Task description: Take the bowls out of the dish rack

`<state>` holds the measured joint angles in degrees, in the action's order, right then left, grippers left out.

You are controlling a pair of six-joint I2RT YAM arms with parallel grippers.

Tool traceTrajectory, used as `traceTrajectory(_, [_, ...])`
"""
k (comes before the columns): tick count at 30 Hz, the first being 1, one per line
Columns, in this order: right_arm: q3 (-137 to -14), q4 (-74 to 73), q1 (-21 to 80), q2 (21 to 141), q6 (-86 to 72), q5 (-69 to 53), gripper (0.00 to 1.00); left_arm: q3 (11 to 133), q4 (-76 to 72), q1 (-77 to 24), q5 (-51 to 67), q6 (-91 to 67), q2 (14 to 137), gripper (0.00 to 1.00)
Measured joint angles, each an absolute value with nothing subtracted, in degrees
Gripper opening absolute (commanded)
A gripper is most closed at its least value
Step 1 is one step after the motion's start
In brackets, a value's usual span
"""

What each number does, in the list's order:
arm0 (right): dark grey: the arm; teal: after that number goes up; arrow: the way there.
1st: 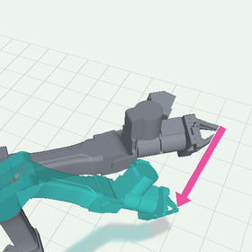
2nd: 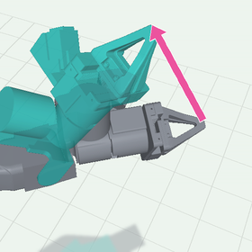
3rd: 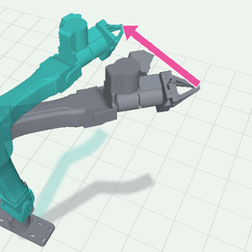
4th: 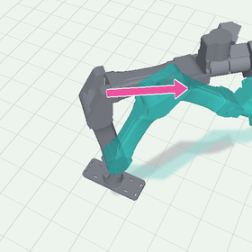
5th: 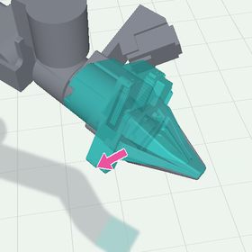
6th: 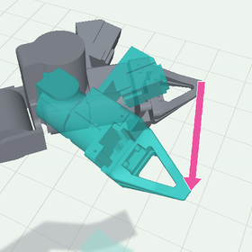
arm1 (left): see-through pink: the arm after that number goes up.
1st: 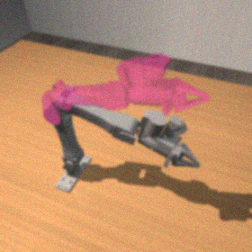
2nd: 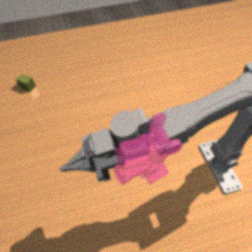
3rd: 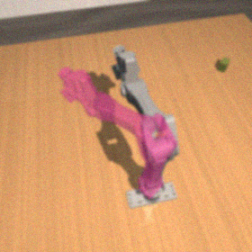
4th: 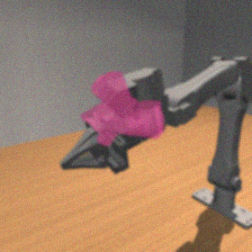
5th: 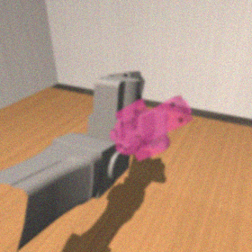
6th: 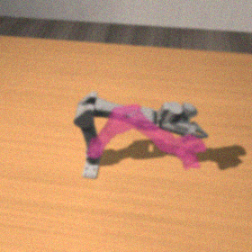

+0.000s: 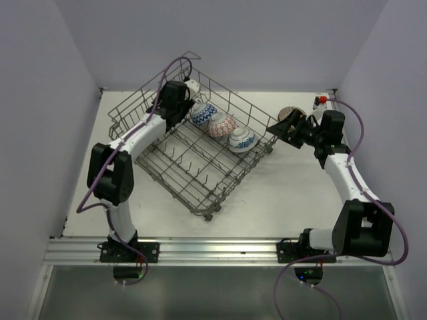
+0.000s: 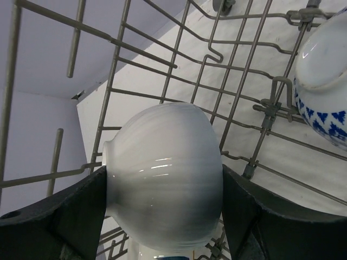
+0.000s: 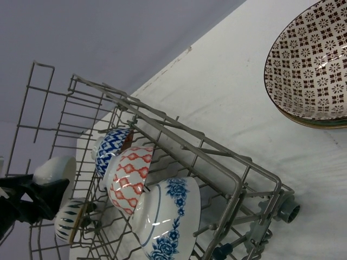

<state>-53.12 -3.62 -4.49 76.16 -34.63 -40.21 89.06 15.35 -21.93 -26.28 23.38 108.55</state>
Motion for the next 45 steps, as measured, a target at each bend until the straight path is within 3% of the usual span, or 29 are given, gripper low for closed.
traceTrajectory(8, [-53.1, -3.8, -3.9, 73.4, -34.0, -40.0, 0.82, 90.3, 18.3, -24.5, -22.6, 16.0, 103.3, 0.06])
traceTrajectory(17, [-54.3, -7.2, 3.9, 68.3, -30.4, -37.0, 0.72, 84.6, 17.3, -22.0, -0.9, -4.4, 86.5, 0.06])
traceTrajectory(23, [-55.8, -7.7, 14.4, 67.7, -29.0, -34.8, 0.72, 64.3, 0.7, -11.1, 22.4, -22.6, 73.8, 0.11])
traceTrajectory(31, [-60.8, -7.8, 27.1, 71.8, -28.8, -28.6, 0.77, 44.6, -22.6, -9.8, 41.4, -45.0, 73.5, 0.10])
traceTrajectory(40, [-64.6, -7.6, 32.6, 79.9, -28.6, -17.0, 0.78, 42.2, -33.2, -9.9, 48.3, -52.7, 71.6, 0.11])
traceTrajectory(45, [-65.5, -5.3, 33.5, 84.5, -29.6, -15.7, 0.71, 41.0, -35.8, -11.2, 48.5, -53.4, 71.0, 0.10])
